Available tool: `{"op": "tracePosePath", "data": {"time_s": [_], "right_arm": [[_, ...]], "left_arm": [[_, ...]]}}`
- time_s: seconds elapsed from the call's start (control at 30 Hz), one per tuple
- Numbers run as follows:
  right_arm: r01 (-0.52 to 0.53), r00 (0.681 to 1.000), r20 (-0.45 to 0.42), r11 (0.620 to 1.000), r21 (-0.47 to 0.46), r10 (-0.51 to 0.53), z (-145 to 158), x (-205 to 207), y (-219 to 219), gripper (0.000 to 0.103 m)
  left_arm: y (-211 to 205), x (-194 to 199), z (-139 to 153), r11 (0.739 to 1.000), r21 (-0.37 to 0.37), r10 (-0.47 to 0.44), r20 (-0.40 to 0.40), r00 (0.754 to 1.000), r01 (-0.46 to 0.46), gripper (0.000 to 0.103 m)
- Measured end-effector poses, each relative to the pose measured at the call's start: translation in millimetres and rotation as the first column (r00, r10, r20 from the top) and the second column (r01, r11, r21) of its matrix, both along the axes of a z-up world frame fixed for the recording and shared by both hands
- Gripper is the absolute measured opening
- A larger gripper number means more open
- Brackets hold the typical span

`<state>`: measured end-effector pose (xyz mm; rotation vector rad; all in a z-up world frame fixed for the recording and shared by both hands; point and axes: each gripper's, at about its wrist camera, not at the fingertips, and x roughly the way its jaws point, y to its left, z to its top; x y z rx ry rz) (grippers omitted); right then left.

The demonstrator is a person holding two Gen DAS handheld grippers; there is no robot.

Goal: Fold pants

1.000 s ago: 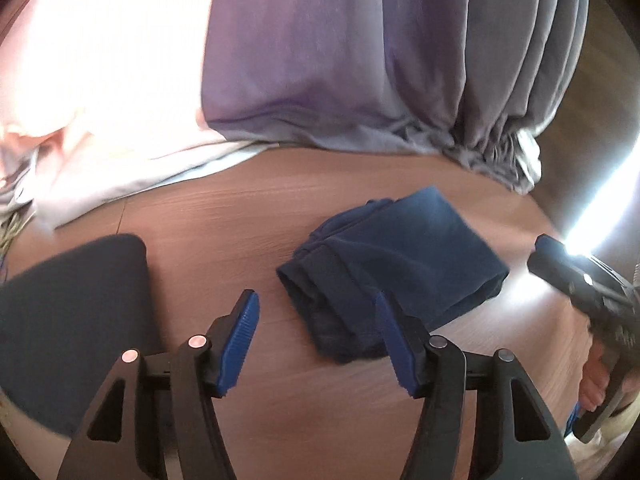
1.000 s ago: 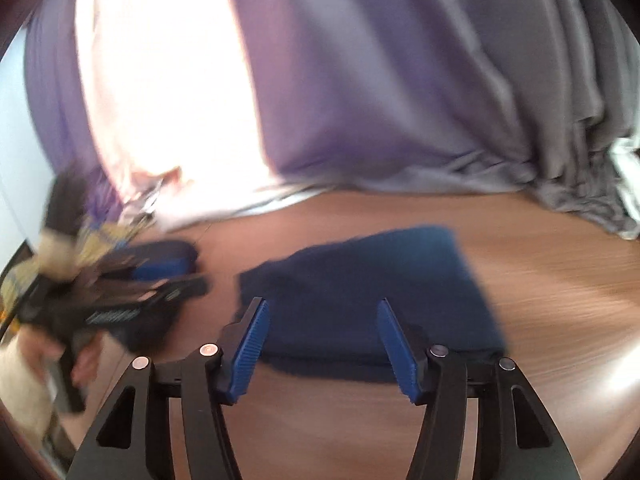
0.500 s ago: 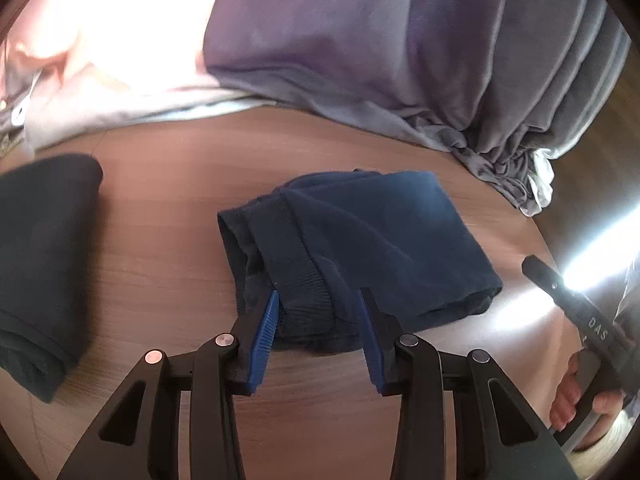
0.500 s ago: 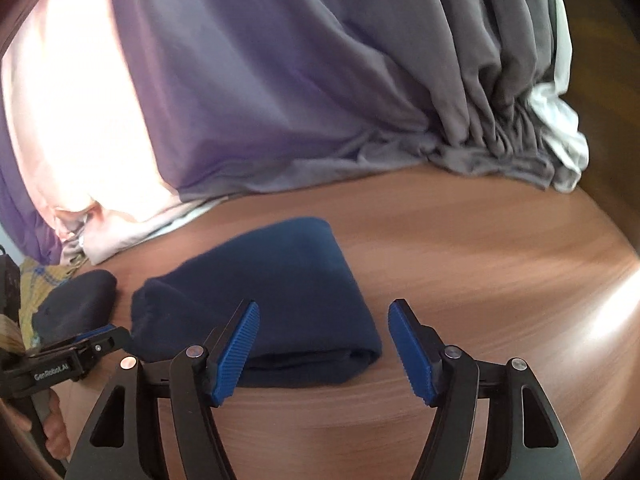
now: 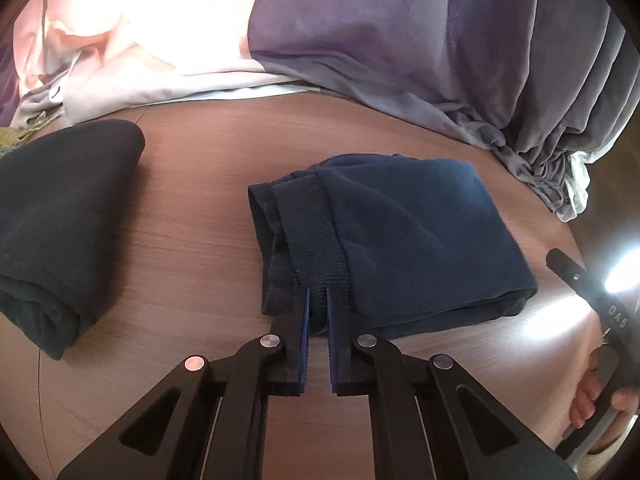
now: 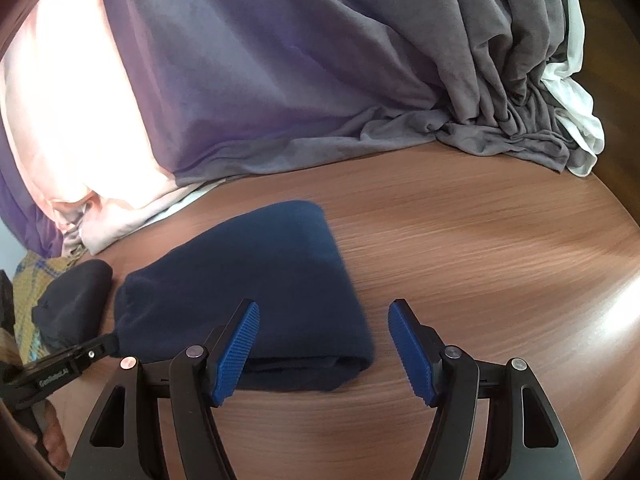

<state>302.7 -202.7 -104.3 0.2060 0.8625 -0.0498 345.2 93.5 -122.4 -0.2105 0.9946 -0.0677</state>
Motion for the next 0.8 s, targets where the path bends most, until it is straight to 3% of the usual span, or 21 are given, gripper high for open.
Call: {"op": "tracePosePath", "data": {"time_s": [0.1,0.17,0.3,0.4,0.53,0.8], "right_arm": [[0.007,1.0,-0.019,1.0,0.001,-0.007,-5,1,-4,0.068],[0.01,0.999,-0.031,1.0,0.009,-0.01,-7,2,-6,0.068],[0.01,1.0,-0.019,1.0,0.006,-0.01,-4,2,-6,0.068],[-0.006,1.0,0.001,1.0,-0.011,0.006,-4,5,-1,0.068],[0.002,1.0,0.003,1.0,-0.003,-0.002,-8,19,5,0.068],[0.02,1.0,-0.02,0.999,-0.041,-0.021,-20,39,13,0.068]], "left_arm": [[-1,0,3,1.0,0.03,-0.005,0.004,1.0,0.005,0.02],[1,-3,10,0.997,0.081,0.02,0.007,1.0,-0.02,0.045],[8,-5,26,0.995,0.09,0.028,0.089,0.996,-0.036,0.063],[12,11,26,0.998,0.063,0.02,0.125,0.992,-0.028,0.066],[20,39,17,0.998,-0.061,0.013,0.102,0.995,-0.007,0.066],[28,67,-10,0.994,-0.108,0.029,0.056,0.998,-0.022,0.071]]}}
